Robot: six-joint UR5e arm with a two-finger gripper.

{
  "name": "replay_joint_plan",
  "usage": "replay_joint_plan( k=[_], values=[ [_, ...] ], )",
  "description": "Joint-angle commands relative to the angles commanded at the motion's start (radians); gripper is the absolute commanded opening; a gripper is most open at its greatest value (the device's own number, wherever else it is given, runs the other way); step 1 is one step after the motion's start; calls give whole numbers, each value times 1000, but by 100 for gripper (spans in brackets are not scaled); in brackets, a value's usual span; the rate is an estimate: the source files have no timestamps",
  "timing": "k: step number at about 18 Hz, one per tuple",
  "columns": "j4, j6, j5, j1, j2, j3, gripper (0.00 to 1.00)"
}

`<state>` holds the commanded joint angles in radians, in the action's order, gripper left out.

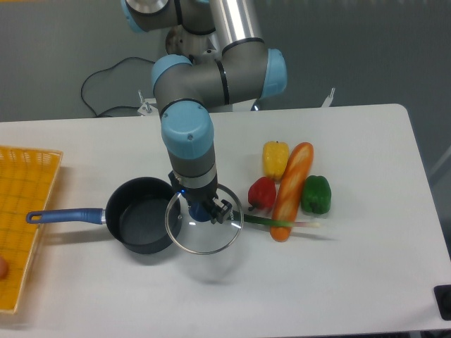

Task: Place the lid on the table
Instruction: 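Carry the glass lid by its knob away from the saucepan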

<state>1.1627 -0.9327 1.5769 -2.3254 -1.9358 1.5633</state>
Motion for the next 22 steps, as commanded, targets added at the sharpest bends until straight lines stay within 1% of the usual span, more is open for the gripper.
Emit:
replay_joint_plan(
  k=[2, 7, 17, 22],
  values=[
    [2, 0, 2, -2, -12, -17, 52],
    [-2, -58, 8, -29, -43, -19, 52],
    [-14, -61, 8, -66, -123, -69, 51],
    [-14, -58, 9, -65, -141, -83, 51]
  ],
)
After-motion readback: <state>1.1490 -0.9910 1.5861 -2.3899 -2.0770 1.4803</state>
